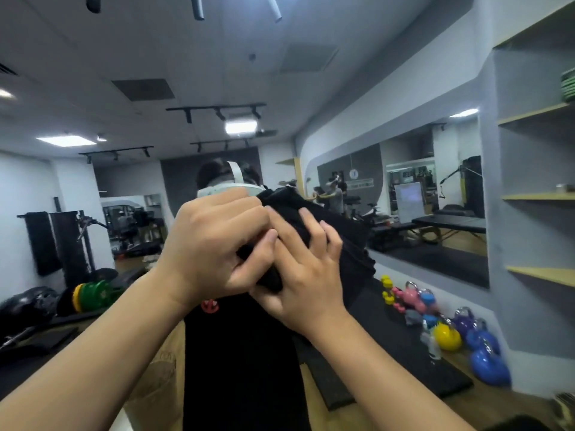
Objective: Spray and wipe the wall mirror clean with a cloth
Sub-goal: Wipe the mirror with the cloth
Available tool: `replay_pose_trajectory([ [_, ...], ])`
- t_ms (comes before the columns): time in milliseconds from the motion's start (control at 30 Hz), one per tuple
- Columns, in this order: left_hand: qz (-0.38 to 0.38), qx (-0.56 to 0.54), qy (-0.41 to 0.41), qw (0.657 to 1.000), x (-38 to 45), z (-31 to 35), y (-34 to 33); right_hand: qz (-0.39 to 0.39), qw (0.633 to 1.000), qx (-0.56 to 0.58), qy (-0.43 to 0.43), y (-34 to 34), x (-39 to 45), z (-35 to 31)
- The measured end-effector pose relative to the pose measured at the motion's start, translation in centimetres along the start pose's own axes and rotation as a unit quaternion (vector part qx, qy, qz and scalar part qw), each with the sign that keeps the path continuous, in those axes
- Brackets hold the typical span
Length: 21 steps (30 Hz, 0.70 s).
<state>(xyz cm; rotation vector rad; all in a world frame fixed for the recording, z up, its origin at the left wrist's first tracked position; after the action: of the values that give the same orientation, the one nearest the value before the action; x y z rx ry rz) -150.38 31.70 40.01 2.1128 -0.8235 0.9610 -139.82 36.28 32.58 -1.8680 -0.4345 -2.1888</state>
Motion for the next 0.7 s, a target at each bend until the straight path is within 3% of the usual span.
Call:
replay_pose_trajectory([
  [200, -0.030, -0.015, -0.007, 0.999, -1.5, 0.1, -2.9, 0.000, 0.993, -0.075, -0.089, 2.4, -3.3, 4.1],
  [400, -0.055, -0.045, -0.051, 0.996, -1.7, 1.8, -5.4, 0.029, 0.975, -0.074, -0.205, 3.9, -7.2, 7.9],
  [700, -0.052, -0.042, -0.071, 0.995, -0.5, 4.2, -8.2, 0.029, 0.969, -0.079, -0.234, 5.3, -9.8, 12.8],
])
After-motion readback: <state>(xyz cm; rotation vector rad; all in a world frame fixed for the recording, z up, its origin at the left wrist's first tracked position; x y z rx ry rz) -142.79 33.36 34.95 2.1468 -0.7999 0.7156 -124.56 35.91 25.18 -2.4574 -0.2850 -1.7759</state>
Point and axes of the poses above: each hand's wrist, its own x-axis towards the middle knuckle, its own y-axis out of the back of the hand, z = x × y, the point moved 7 cm from there along x, towards the middle knuckle, and after that the axes turned 4 degrees about y, right-handed, at the moved point
